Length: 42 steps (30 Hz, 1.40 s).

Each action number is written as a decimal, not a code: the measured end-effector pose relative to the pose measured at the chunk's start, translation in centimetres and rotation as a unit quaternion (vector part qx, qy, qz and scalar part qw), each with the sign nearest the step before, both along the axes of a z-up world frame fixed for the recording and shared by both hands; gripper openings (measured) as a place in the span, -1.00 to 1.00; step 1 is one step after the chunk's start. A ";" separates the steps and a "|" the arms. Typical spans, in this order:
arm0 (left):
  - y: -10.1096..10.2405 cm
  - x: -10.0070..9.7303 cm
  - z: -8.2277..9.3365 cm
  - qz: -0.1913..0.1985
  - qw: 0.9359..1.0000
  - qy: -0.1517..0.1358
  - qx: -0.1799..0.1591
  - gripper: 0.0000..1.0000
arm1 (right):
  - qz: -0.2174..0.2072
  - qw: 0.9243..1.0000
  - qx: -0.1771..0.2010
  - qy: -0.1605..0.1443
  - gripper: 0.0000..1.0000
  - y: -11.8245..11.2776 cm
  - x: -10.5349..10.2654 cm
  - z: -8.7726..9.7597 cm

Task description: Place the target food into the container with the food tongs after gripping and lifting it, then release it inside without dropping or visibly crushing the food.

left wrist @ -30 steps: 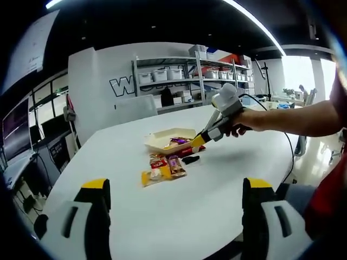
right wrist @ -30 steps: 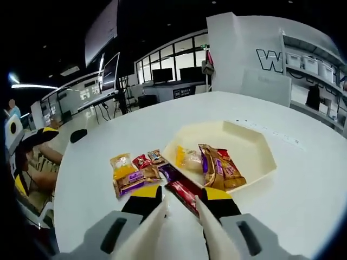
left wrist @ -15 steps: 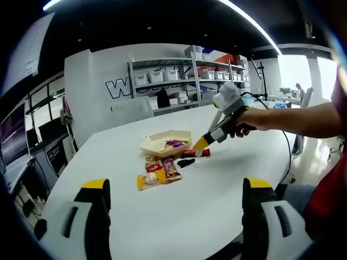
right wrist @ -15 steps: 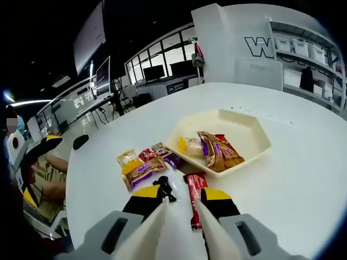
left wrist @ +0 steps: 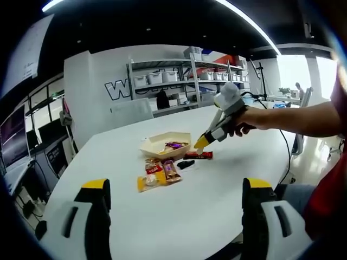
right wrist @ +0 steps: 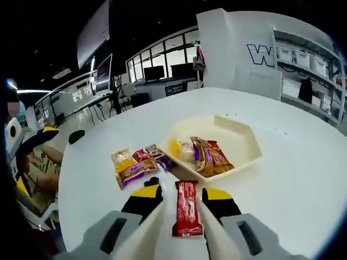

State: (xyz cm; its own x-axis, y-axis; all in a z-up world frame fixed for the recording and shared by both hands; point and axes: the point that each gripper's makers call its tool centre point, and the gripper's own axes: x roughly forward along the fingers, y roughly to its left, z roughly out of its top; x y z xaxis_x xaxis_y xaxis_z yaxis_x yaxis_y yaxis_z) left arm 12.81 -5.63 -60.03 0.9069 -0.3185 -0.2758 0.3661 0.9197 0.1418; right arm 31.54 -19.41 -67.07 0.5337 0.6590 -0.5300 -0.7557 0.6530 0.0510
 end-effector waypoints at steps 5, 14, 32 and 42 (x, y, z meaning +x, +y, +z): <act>0.4 -0.1 -0.2 0.006 1.000 0.003 0.000 0.97 | 0.002 1.000 0.000 0.011 -0.50 0.6 0.2 -1.0; 0.4 -0.1 -0.6 0.007 1.000 0.011 0.003 0.97 | 0.002 1.000 -0.012 0.002 -0.51 0.1 0.7 -1.9; -0.1 0.2 -0.7 0.000 1.000 0.014 0.005 0.96 | -0.021 0.999 0.014 0.028 -0.62 -0.6 0.8 -1.2; -0.9 0.3 -0.6 -0.013 1.000 0.011 0.007 0.96 | -0.032 0.999 0.036 0.024 -0.62 -1.6 0.6 0.7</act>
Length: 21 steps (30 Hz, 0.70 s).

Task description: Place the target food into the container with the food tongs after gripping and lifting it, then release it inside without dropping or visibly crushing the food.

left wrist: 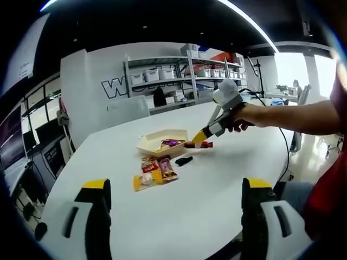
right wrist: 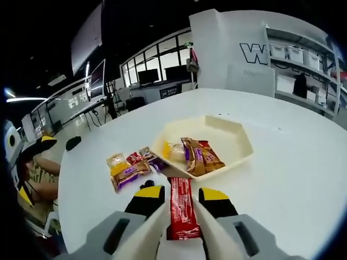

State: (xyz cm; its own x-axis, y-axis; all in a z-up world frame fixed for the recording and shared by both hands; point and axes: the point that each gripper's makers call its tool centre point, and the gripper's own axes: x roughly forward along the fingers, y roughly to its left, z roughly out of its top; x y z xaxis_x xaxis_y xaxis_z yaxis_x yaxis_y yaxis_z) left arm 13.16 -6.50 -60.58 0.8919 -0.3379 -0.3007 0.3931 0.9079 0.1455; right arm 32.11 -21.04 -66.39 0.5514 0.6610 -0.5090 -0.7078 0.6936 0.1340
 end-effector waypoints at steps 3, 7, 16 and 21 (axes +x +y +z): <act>0.0 0.0 0.1 -0.001 1.000 -0.001 0.000 0.96 | -0.001 1.000 0.001 -0.001 -0.62 -0.2 -0.1 0.3; 0.1 -0.1 0.1 0.000 1.000 -0.002 -0.002 0.96 | 0.002 1.000 0.001 -0.004 -0.62 -0.1 -0.3 0.6; 0.3 -0.2 0.2 0.003 1.000 -0.006 -0.005 0.96 | 0.017 1.000 -0.011 -0.022 -0.62 0.2 -0.6 1.6; 0.2 -0.3 0.3 0.003 1.000 -0.007 -0.006 0.96 | 0.019 0.999 -0.007 -0.035 -0.62 0.3 -0.6 3.0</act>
